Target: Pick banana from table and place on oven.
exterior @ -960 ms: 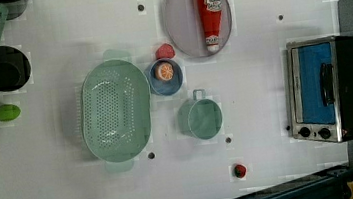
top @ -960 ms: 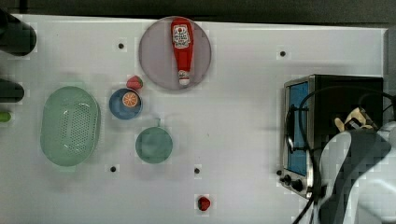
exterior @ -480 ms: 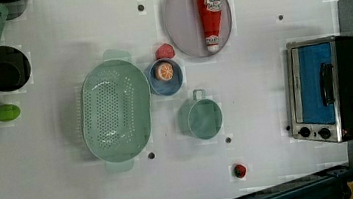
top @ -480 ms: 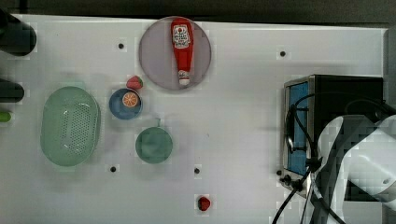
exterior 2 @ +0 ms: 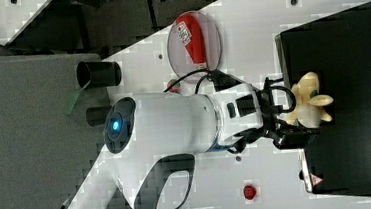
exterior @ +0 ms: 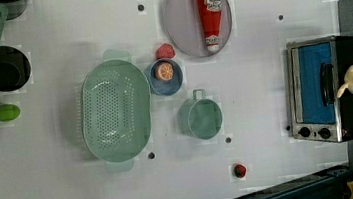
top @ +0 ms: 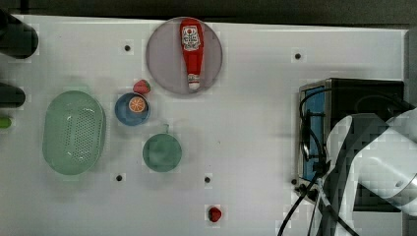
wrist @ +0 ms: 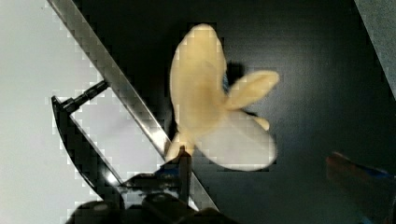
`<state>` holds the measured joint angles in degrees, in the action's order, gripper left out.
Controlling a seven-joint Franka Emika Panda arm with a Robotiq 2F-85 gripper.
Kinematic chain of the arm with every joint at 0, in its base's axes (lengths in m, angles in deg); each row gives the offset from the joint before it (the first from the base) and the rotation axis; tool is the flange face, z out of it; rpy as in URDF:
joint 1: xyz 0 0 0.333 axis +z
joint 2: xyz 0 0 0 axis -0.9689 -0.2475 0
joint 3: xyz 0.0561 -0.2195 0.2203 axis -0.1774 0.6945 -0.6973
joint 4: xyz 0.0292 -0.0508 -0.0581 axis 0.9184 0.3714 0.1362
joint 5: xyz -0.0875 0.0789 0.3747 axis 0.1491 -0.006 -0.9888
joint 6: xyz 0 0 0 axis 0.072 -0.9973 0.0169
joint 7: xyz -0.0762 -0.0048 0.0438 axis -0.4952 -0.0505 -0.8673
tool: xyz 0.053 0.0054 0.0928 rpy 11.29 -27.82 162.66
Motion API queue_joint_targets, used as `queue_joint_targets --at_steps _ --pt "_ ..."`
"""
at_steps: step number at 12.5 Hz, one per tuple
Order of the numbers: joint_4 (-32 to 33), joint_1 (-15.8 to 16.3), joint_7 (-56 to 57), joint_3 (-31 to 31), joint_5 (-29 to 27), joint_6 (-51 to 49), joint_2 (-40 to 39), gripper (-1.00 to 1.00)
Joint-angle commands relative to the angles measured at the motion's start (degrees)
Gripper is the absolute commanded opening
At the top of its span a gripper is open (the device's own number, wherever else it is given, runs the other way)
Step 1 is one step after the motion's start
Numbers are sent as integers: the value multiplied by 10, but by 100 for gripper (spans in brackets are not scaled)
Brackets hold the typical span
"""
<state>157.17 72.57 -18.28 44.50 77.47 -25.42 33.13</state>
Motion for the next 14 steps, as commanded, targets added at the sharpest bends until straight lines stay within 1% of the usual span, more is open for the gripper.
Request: queue_joint_targets --at_steps 1,2,4,6,9,12,13,14 --pt "-43 8 23 -5 -1 -6 28 100" --pt "-60 13 27 -12 -1 -15 34 100" --pt "-83 26 27 -44 -4 -73 53 100" --pt "-85 42 -20 -91 -17 -136 81 100" --pt "-85 58 -207 -173 -22 -148 120 100" --pt "-78 61 -414 -237 -24 -157 155 100" --pt "-72 61 -475 -249 -24 -181 169 100" --pt "-65 61 -509 -258 -24 -219 184 100"
